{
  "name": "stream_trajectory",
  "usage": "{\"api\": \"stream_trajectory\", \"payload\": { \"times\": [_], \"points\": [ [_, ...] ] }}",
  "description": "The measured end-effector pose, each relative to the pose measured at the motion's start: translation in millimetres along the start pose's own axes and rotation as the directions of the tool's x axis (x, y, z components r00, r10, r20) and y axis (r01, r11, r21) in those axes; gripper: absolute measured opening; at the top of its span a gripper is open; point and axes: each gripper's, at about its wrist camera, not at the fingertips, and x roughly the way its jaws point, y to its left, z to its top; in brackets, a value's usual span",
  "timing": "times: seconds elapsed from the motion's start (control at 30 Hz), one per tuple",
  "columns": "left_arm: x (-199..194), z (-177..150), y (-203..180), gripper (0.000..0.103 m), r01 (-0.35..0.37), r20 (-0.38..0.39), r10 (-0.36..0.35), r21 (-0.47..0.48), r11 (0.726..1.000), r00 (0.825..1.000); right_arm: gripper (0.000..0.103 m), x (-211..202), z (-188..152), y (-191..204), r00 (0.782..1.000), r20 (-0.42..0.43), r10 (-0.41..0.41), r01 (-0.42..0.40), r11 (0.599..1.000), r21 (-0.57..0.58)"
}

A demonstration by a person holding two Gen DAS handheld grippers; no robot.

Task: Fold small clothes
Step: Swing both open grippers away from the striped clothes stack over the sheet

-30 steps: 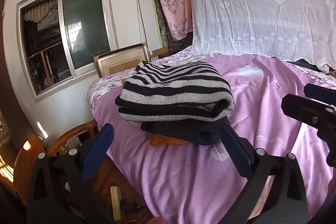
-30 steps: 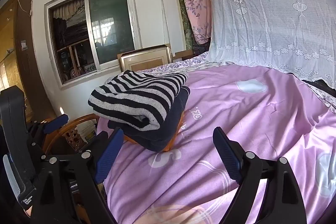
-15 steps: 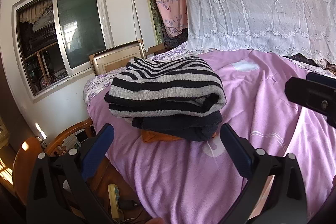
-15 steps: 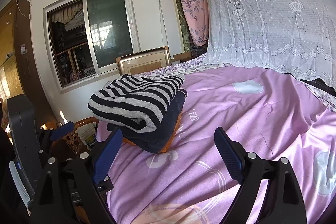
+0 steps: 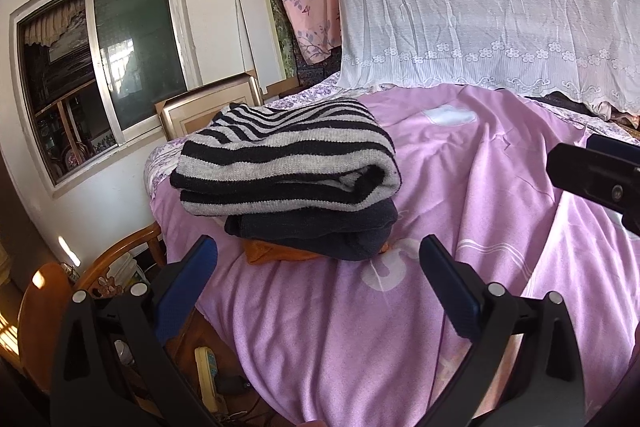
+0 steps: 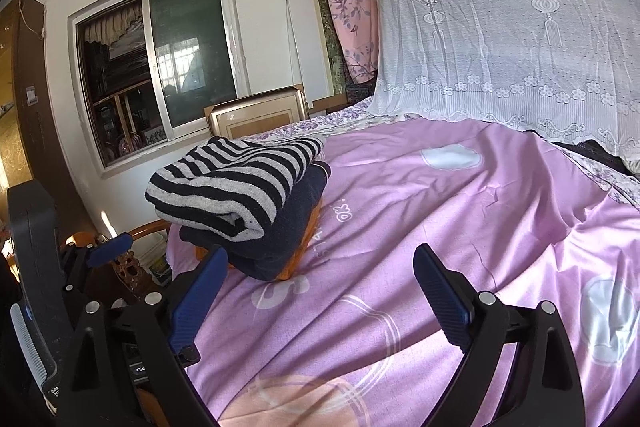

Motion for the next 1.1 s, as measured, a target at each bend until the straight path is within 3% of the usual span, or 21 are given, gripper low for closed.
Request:
{"api": "stream_trajectory", "payload": {
  "times": [0.4,1.1],
  "points": [
    [-1,-2,-22,0.098,0.021,-0.025,-0.021,0.015,1.000,0.999,0.096,-7,-1,-29,1.000,-0.025,0.008,-0.006,0.997,0.083],
    [-9,-1,-38,0.098,0.040,-0.029,-0.039,0.026,0.999,0.999,0.098,-21,-13,-49,0.998,-0.032,-0.062,0.064,0.997,0.044]
  ]
}}
